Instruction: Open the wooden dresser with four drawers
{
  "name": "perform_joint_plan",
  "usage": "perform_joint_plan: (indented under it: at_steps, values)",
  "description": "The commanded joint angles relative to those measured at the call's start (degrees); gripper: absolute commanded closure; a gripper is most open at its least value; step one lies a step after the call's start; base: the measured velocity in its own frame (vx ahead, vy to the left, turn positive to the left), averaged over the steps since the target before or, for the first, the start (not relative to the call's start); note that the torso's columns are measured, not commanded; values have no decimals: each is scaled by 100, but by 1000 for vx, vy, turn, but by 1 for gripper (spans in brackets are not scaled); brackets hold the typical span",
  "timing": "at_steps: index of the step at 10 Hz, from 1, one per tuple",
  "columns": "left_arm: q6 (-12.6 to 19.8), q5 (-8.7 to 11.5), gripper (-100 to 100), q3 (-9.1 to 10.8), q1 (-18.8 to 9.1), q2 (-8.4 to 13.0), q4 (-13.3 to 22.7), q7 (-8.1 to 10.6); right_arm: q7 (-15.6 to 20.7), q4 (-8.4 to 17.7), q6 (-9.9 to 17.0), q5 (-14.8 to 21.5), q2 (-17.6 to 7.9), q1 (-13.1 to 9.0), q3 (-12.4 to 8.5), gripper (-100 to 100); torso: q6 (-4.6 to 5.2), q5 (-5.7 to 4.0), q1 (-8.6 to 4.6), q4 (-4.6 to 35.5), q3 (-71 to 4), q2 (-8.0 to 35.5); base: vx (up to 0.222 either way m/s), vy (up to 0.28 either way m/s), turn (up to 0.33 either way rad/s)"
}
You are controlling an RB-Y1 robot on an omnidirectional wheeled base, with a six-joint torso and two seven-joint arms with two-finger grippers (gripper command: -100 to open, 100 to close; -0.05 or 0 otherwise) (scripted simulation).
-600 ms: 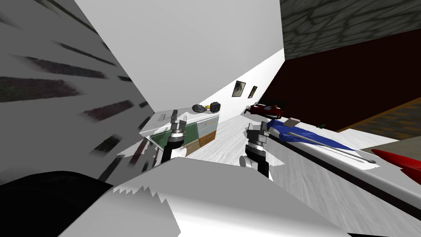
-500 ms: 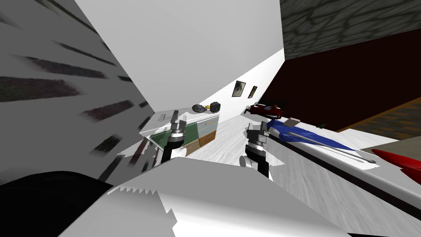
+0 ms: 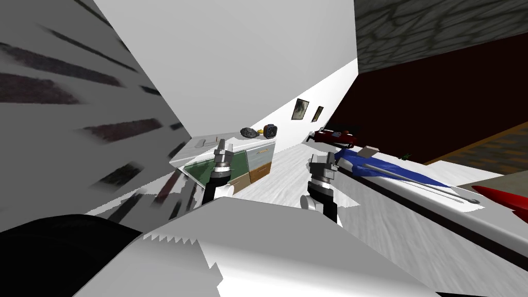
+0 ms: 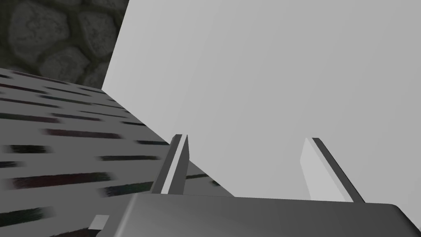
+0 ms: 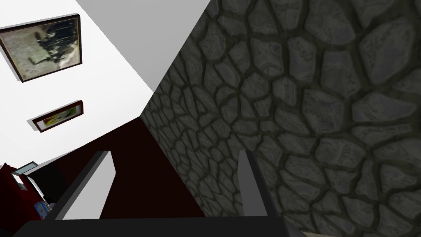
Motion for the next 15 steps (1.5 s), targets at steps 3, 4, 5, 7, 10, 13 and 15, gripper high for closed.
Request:
perform_joint_plan:
  at_steps: [3,4,5,7,10,13,15]
  values:
    - [0,0,0,0,0,0,0,0,0,0,0,0,0,0,0,0,0,0,0,1269,-2537,1270,0,0,0]
    - [10,16,-100,17,-1,239,32,5,0,0,0,0,0,0,0,0,0,0,0,1692,-3383,1693,25,-17,24]
    - [20,32,-100,35,-3,400,64,11,0,2,0,0,0,1,0,0,0,0,-3,1880,-3780,1881,38,-46,35]
    - [48,76,-100,84,-7,678,157,26,0,2,0,0,1,2,0,0,0,-3,-10,1950,-3921,1944,63,-64,42]
    - [131,203,-100,223,-20,997,430,70,0,2,0,0,1,3,0,0,0,-1,-3,1956,-3928,1946,126,-94,82]
    - [228,354,-100,389,-34,1115,749,122,0,2,0,0,1,4,1,0,-1,-3,-10,1958,-3925,1951,167,-157,100]
    - [297,464,-100,509,-43,1147,975,159,0,2,0,0,1,2,1,0,0,1,4,1964,-3913,1972,137,-169,79]
